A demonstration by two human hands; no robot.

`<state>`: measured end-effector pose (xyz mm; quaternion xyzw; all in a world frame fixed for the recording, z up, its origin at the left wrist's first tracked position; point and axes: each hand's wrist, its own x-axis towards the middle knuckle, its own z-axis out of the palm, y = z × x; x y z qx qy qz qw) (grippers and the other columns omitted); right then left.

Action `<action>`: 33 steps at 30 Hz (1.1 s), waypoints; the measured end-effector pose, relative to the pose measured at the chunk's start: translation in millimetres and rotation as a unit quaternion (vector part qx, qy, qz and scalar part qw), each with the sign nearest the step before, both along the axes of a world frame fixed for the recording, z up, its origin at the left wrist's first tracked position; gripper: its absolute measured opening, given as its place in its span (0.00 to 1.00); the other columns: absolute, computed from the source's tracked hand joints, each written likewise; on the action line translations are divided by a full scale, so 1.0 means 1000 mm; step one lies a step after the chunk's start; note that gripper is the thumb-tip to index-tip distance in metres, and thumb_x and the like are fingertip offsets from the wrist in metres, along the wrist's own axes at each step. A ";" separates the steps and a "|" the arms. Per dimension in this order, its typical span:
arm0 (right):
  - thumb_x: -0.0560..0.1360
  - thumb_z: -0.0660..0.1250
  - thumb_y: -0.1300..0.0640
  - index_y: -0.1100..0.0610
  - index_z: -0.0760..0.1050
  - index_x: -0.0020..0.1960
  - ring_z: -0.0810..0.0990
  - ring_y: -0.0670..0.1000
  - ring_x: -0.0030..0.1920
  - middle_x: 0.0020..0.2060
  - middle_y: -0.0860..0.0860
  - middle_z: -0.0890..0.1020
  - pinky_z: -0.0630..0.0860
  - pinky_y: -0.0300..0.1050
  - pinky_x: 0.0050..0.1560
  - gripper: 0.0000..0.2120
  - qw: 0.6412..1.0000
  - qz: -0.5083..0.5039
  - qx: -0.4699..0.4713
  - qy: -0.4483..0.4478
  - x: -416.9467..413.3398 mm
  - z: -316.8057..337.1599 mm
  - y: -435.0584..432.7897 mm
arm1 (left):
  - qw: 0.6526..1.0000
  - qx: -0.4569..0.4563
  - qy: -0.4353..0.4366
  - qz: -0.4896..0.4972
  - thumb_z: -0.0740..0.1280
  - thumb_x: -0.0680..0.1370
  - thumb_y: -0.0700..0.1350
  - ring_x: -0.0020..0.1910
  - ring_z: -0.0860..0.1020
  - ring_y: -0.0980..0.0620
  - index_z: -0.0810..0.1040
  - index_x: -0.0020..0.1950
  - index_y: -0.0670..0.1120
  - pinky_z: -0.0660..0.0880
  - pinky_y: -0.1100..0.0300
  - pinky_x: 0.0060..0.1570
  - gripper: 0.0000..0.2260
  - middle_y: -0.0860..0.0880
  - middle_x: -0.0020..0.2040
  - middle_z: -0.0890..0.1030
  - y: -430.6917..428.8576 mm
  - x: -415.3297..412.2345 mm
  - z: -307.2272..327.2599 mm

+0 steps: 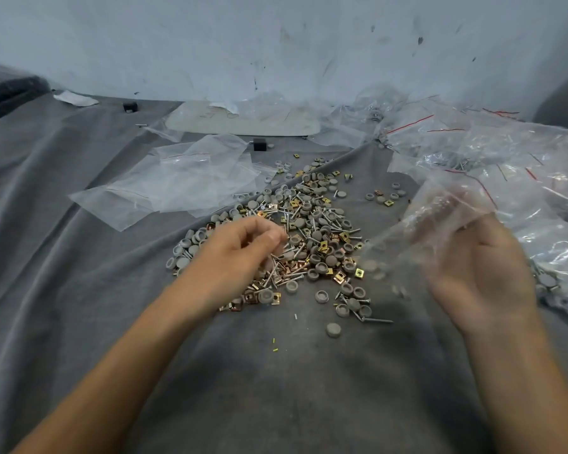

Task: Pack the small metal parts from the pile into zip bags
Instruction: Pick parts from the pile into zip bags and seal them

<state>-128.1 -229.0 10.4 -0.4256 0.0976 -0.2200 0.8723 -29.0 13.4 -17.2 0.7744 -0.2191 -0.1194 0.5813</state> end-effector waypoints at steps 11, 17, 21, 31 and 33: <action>0.81 0.65 0.59 0.51 0.79 0.41 0.76 0.37 0.39 0.35 0.42 0.81 0.71 0.30 0.42 0.12 0.888 -0.205 -0.407 0.067 0.010 -0.023 0.006 | 0.927 0.288 -0.239 0.024 0.67 0.80 0.49 0.49 0.77 0.56 0.80 0.53 0.55 0.73 0.55 0.50 0.03 0.58 0.49 0.81 0.003 0.003 -0.012; 0.81 0.65 0.54 0.56 0.80 0.43 0.76 0.42 0.39 0.38 0.50 0.82 0.71 0.37 0.40 0.11 0.863 -0.180 -0.464 0.087 0.013 -0.032 0.010 | 0.874 0.361 -0.322 0.046 0.64 0.80 0.57 0.59 0.69 0.51 0.76 0.60 0.53 0.67 0.55 0.60 0.13 0.52 0.57 0.75 -0.015 0.000 -0.032; 0.79 0.64 0.48 0.55 0.80 0.44 0.76 0.44 0.40 0.40 0.53 0.82 0.72 0.43 0.42 0.13 0.864 -0.174 -0.464 0.094 0.014 -0.033 0.011 | 0.843 0.435 -0.318 0.018 0.62 0.79 0.59 0.62 0.67 0.48 0.74 0.68 0.54 0.66 0.50 0.65 0.19 0.50 0.62 0.73 -0.013 0.011 -0.030; 0.81 0.64 0.51 0.52 0.80 0.43 0.75 0.44 0.40 0.40 0.54 0.81 0.72 0.43 0.42 0.11 0.870 -0.147 -0.463 0.090 0.013 -0.034 0.016 | 0.822 0.442 -0.355 -0.046 0.62 0.78 0.65 0.61 0.63 0.50 0.72 0.74 0.56 0.65 0.53 0.60 0.26 0.53 0.57 0.70 -0.018 0.024 -0.025; 0.80 0.64 0.49 0.51 0.79 0.42 0.75 0.44 0.39 0.40 0.54 0.81 0.71 0.42 0.41 0.11 0.871 -0.146 -0.461 0.085 0.013 -0.033 0.015 | 0.816 0.450 -0.358 -0.057 0.62 0.78 0.65 0.62 0.64 0.50 0.73 0.73 0.57 0.66 0.53 0.62 0.25 0.52 0.60 0.71 -0.018 0.029 -0.022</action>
